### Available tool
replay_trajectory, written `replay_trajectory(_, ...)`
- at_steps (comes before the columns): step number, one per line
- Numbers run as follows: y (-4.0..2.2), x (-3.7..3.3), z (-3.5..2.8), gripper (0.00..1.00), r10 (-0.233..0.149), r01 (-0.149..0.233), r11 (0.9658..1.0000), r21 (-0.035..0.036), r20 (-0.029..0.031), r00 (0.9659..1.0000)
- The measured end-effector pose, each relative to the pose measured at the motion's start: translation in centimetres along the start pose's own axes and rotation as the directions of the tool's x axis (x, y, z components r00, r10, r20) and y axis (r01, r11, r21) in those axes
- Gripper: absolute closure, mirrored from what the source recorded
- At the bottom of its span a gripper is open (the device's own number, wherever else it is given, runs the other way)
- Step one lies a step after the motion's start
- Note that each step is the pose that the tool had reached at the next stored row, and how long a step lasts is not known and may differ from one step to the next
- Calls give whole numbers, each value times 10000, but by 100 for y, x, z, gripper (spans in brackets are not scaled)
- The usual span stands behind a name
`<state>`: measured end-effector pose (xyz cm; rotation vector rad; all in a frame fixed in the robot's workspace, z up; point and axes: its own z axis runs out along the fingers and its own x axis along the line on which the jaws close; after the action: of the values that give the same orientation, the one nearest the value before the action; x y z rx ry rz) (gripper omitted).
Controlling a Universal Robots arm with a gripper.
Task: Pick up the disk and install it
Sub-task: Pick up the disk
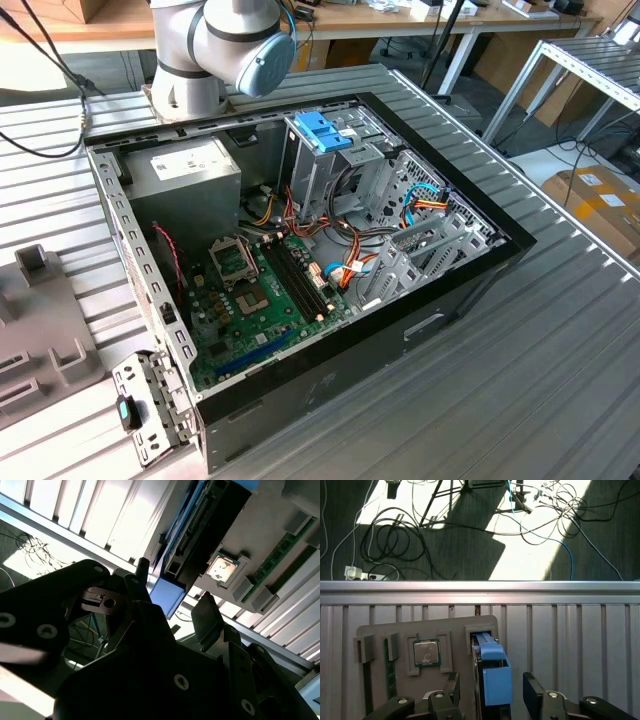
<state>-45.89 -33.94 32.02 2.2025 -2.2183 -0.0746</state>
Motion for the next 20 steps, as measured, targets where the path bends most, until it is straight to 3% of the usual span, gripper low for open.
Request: replay_trajectory(20, -2, 1, 52, 38, -56, 56, 10000, -1, -2, 10000)
